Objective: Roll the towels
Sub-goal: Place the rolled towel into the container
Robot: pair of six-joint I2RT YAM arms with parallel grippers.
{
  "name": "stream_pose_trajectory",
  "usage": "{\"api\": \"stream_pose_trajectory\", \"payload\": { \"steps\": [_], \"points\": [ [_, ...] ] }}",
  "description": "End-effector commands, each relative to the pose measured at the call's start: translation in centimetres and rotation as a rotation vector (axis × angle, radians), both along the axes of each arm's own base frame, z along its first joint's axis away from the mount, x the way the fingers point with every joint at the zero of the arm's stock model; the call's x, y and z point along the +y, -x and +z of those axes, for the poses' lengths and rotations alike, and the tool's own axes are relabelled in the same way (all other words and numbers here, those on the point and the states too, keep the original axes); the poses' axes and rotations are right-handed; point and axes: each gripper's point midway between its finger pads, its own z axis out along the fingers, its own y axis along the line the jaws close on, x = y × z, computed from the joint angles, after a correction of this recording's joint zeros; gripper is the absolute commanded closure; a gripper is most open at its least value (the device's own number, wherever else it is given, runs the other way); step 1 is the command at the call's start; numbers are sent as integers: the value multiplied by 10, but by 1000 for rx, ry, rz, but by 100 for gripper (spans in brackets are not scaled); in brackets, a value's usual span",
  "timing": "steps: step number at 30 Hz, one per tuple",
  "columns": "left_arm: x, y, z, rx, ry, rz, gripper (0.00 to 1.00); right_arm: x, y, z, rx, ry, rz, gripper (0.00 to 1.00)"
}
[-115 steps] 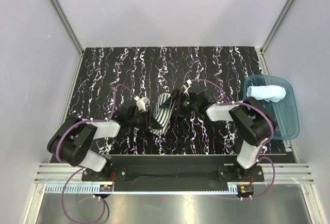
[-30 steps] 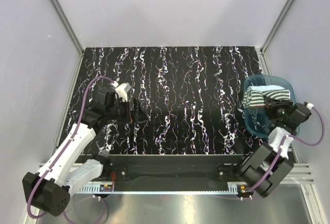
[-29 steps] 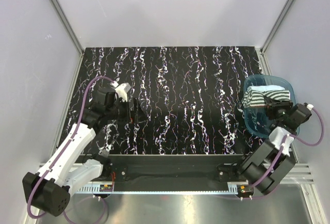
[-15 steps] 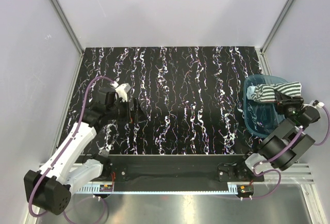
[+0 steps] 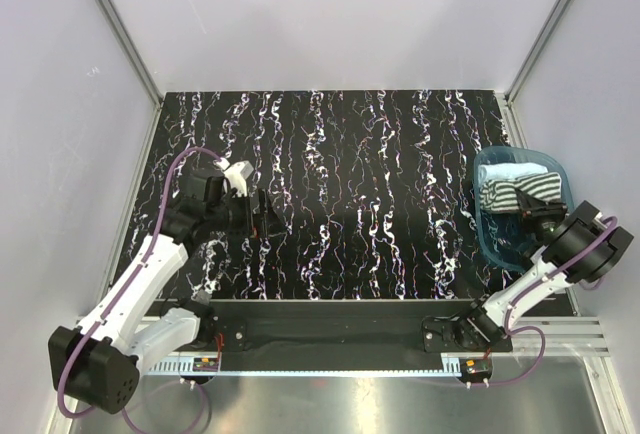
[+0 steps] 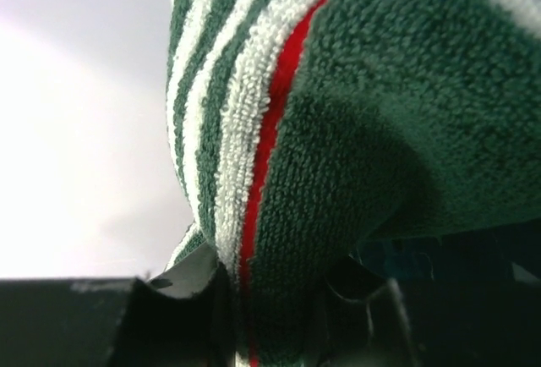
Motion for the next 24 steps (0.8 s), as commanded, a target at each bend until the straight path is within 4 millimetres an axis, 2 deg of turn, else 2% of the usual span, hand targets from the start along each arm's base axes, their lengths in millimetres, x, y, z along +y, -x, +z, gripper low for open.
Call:
{"api": "stream_pose_trajectory", "payload": {
  "steps": [1,2,3,4,6,9,11,12,15,16,18,20,24],
  "points": [
    [-3,-6,8,-47,24,-15,1,0,10,-30,154,-123,-40,70],
    [-2,-6,7,-46,23,-14,1,-3,13,-34,195,-71,-45,62],
    [-3,-6,8,-52,25,-15,1,-11,14,-23,213,-21,-81,58],
    [-3,-6,9,-54,25,-16,1,-7,21,-32,292,-55,-88,55],
    [-3,-6,8,-49,30,-19,1,-14,22,-18,320,32,-106,43],
    [-3,-7,9,-48,40,-20,1,-20,22,-1,386,71,-102,35],
    [-3,-8,9,-47,42,-18,1,-20,29,1,460,84,-104,32],
    [-3,-8,9,-45,43,-19,1,-25,32,6,483,118,-137,26],
    [-2,-8,9,-43,49,-18,1,-23,38,3,541,110,-149,14],
    [-2,-8,9,-44,49,-18,1,-23,38,3,548,104,-145,5],
    [-2,-8,10,-46,52,-21,1,-20,42,-6,595,69,-132,2],
    [-2,-7,10,-48,52,-21,1,-18,42,-6,607,61,-118,0],
    [-3,-7,10,-44,56,-25,1,-17,46,9,629,84,-126,0]
  ]
}}
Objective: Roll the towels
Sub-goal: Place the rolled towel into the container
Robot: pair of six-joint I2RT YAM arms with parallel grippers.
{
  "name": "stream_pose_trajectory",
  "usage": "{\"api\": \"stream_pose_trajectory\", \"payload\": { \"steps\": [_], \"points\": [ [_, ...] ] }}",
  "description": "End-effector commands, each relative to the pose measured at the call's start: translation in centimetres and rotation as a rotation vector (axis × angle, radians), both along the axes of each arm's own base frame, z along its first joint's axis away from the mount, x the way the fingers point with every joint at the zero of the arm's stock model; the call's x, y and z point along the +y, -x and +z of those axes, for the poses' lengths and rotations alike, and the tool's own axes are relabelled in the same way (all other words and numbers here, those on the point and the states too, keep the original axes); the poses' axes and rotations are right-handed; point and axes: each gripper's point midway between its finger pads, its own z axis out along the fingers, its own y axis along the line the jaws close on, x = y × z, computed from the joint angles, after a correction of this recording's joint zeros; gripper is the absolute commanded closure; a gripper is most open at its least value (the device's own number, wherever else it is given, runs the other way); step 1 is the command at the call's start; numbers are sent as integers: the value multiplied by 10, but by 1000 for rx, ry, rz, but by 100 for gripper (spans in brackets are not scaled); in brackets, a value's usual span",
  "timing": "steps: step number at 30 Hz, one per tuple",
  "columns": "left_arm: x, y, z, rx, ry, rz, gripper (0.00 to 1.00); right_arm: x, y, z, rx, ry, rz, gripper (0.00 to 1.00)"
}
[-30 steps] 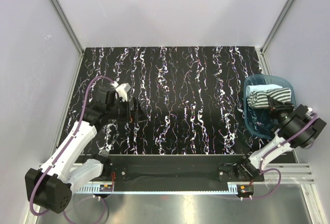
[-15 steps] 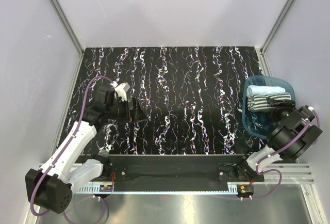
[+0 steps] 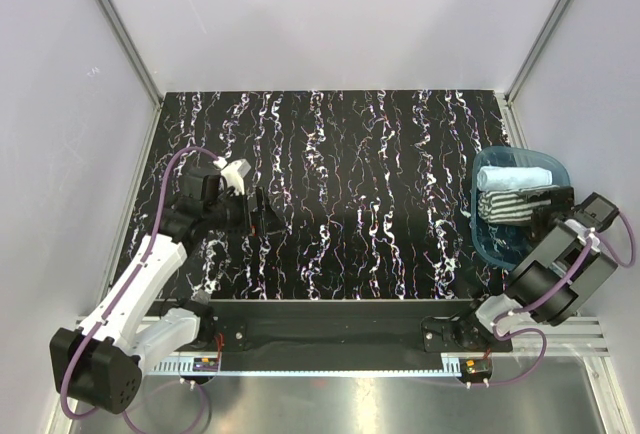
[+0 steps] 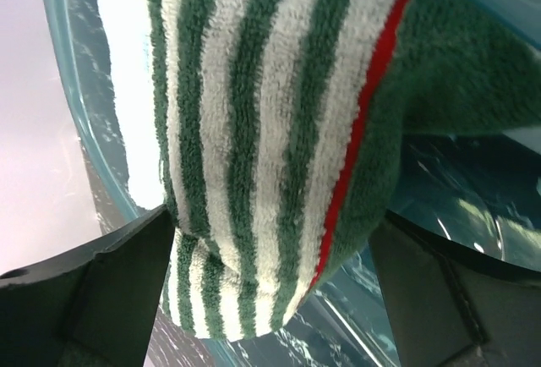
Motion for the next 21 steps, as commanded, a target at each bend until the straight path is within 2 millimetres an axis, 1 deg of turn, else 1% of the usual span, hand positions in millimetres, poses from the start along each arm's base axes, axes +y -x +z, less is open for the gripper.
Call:
{"api": "stream_pose_trajectory", "payload": {
  "steps": [1,2,6,8,9,12,13,15,17,20,21],
  "points": [
    [-4,-5,6,-46,28,-29,1,-6,8,18,65,53,-9,0],
    [-5,-4,6,-43,31,-31,1,-6,11,20,77,58,-16,0],
    [-5,-4,7,-46,34,-34,1,0,15,45,71,72,1,0],
    [-6,-5,8,-48,37,-36,1,4,18,53,75,75,12,0],
    [-5,-4,6,-42,36,-36,1,5,19,61,64,88,17,0],
    [-5,-4,7,-44,36,-35,1,16,22,77,46,88,48,0],
    [-5,-5,6,-43,35,-34,1,20,24,78,46,79,58,0],
    [-5,-5,7,-46,35,-34,1,30,23,91,-3,78,85,0],
    [-5,-5,7,-46,34,-33,1,39,24,99,-36,63,105,1],
    [-5,-5,8,-48,37,-31,1,57,23,124,-98,85,143,0],
    [-4,-5,9,-51,36,-29,1,72,18,133,-112,87,184,0]
  ]
}}
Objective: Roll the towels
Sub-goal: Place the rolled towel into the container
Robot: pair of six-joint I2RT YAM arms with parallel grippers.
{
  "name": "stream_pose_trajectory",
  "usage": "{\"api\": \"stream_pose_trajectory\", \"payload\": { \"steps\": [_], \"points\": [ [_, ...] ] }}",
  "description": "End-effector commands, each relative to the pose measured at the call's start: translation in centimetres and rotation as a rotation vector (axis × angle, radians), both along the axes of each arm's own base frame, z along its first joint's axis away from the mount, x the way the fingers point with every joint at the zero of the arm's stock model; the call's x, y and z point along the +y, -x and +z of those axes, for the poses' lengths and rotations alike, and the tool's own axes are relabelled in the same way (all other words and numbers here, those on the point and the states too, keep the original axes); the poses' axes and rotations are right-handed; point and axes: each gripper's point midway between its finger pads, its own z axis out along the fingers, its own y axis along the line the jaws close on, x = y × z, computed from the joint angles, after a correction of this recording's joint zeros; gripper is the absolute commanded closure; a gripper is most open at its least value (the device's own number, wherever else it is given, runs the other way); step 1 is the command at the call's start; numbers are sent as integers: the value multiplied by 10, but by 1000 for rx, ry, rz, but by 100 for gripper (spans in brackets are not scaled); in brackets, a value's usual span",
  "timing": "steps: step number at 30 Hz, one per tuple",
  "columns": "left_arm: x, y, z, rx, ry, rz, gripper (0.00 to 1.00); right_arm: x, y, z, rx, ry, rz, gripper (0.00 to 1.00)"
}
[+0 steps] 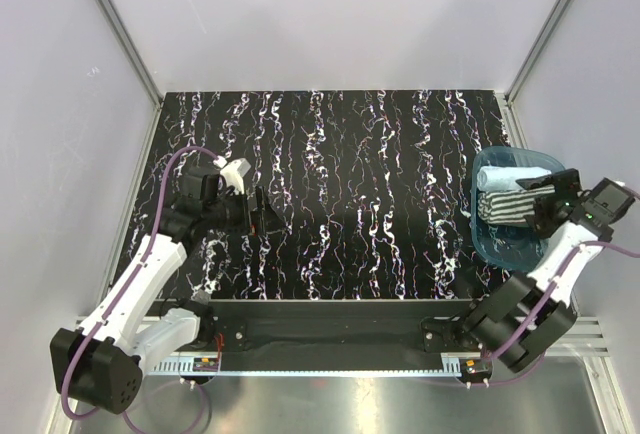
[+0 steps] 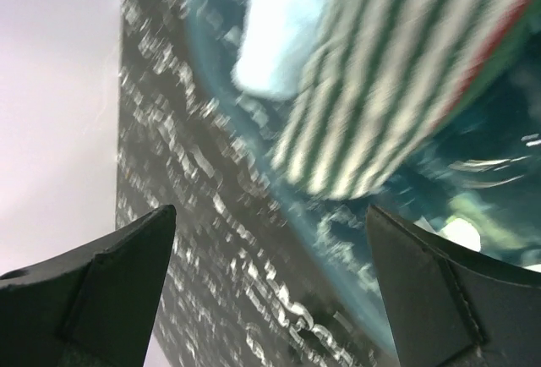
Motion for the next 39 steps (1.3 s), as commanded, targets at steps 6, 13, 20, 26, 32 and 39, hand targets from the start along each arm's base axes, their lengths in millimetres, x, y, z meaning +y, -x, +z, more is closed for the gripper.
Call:
{"api": "stream_pose_trajectory", "payload": {
  "steps": [6,13,20,26,32,39],
  "points": [
    [1,-7,6,-47,20,-4,1,120,-24,108,-195,49,255,0],
    [7,-10,9,-73,-2,37,1,216,-23,174,-234,-26,458,0],
    [15,-14,11,-101,-33,83,1,328,-1,213,-100,-125,713,0],
    [21,-17,6,-85,-62,111,1,460,52,272,-158,-163,1064,0],
    [26,-18,5,-86,-83,136,1,521,93,297,-131,-327,1319,0],
    [28,-19,5,-90,-93,154,1,535,124,346,-260,-458,1459,0]
  ]
}}
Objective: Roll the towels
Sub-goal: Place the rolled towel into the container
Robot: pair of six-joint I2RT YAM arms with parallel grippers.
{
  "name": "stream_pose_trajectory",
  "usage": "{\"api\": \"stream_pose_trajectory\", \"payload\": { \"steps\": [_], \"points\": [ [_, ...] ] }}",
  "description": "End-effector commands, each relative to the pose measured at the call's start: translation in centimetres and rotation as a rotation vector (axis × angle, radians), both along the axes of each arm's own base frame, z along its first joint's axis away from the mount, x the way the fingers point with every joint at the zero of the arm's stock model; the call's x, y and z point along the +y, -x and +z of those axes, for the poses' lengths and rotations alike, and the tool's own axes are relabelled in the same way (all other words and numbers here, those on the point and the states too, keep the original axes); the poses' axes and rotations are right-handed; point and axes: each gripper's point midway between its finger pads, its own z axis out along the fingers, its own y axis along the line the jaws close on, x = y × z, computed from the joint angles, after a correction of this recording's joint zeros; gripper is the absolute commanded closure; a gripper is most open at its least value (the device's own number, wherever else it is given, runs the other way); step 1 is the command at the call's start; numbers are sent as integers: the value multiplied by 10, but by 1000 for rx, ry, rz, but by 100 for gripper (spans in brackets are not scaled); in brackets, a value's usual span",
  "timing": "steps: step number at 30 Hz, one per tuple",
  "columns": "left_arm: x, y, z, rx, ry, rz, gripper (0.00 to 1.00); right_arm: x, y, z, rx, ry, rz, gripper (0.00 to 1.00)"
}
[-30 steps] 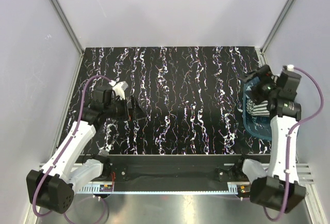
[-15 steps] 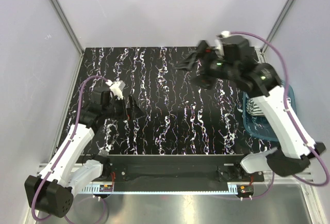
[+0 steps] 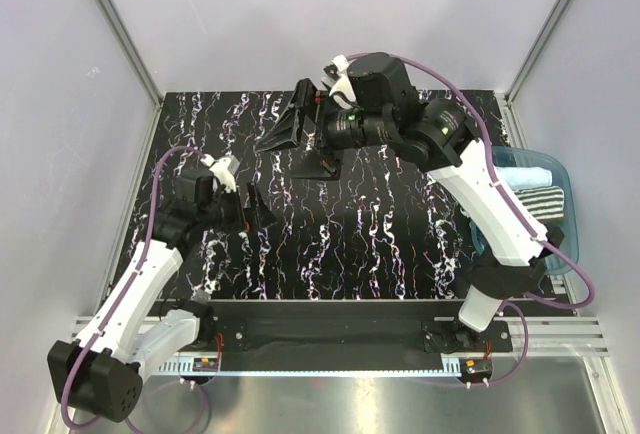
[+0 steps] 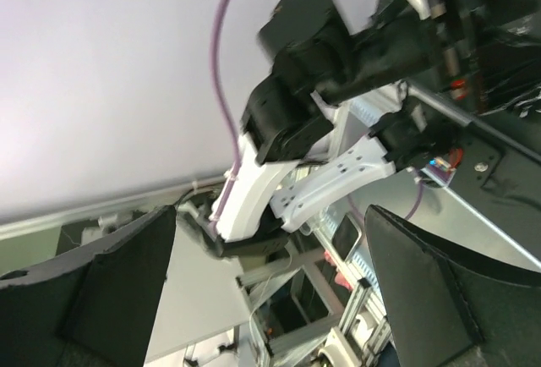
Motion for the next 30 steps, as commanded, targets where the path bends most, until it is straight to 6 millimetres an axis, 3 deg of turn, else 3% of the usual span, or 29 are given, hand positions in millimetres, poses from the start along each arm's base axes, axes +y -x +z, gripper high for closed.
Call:
{"api": "stream_pose_trajectory", "payload": {
  "steps": [1,4,13,25,30],
  "points": [
    [4,-4,2,-17,-10,26,1,-6,35,58,-47,-170,122,0],
    [4,-5,-3,1,-13,24,1,-5,43,71,-75,-223,171,0],
    [5,-6,-3,0,-20,34,1,16,52,69,10,-285,358,0],
    [9,-6,-2,-8,-33,52,1,23,28,61,48,-294,335,0],
    [10,-7,-3,-8,-39,62,1,23,19,68,85,-326,345,0]
  ]
}}
